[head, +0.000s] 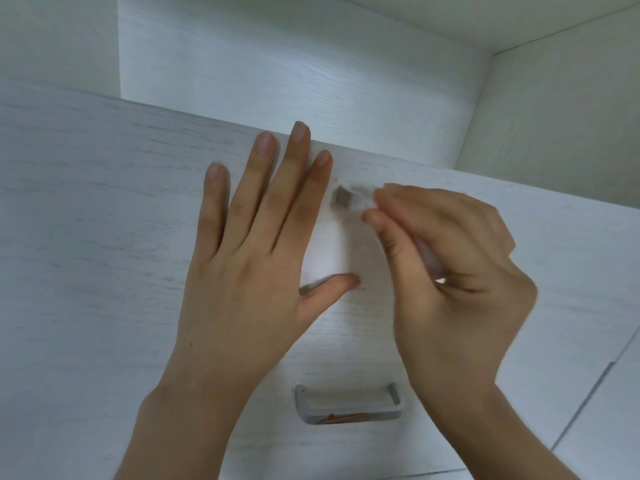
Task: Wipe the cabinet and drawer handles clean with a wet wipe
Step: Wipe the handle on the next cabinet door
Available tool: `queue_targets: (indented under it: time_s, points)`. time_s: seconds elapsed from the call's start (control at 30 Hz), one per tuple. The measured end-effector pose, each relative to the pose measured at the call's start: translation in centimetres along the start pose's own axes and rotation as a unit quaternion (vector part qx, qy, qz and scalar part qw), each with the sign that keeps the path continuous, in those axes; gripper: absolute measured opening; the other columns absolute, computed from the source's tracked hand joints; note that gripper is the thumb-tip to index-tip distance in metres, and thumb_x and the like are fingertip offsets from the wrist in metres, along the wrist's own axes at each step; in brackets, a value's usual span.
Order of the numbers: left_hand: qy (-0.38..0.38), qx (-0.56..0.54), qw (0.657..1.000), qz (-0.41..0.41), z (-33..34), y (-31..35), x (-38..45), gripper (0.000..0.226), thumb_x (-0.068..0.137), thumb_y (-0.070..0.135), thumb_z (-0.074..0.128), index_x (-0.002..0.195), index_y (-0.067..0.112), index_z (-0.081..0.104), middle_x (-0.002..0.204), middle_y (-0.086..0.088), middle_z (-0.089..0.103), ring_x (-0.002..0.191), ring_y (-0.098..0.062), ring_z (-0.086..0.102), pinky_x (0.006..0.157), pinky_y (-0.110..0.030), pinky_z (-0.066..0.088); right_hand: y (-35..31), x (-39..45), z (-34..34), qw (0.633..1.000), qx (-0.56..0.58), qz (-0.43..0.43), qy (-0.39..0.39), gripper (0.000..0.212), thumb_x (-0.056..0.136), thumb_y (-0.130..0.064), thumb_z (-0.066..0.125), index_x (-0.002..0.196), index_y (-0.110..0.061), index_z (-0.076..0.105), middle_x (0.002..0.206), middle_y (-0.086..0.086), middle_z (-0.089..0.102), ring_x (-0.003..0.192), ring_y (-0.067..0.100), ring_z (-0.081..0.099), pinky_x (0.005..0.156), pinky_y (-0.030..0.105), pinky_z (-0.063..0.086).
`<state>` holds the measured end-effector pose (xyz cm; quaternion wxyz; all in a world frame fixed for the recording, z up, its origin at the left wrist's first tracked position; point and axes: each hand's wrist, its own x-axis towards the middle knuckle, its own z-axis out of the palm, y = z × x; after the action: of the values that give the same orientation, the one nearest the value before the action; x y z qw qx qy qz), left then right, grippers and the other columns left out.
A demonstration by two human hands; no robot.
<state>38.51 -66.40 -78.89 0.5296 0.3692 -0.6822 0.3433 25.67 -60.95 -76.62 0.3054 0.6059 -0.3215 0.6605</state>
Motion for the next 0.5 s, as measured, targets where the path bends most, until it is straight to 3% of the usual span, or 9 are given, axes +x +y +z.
queue_targets:
  time_s: [0.17,0.5]
  points:
    - [0.013,0.011,1.0,-0.002,0.3,0.0,-0.2,0.09,0.083,0.065,0.053,0.149,0.008,0.026,0.155,-0.008,0.019,0.144,-0.028,0.015,0.118,-0.046,0.004,0.6,0.3,-0.2,0.999,-0.025,-0.021,-0.015,0.012,0.086,-0.014,0.07,0.095,-0.022,0.069,0.092,-0.013,0.065,0.09,0.002,0.06,0.089,0.031,0.042]
    - [-0.004,0.009,1.0,-0.004,0.1,0.1,-0.2,0.093,0.082,0.064,0.051,0.149,0.007,0.023,0.156,-0.008,0.016,0.145,-0.029,0.011,0.118,-0.045,-0.001,0.5,0.1,-0.9,1.0,-0.001,0.014,-0.005,0.016,0.085,-0.012,0.07,0.096,-0.024,0.066,0.094,-0.013,0.065,0.093,0.001,0.06,0.088,0.032,0.044]
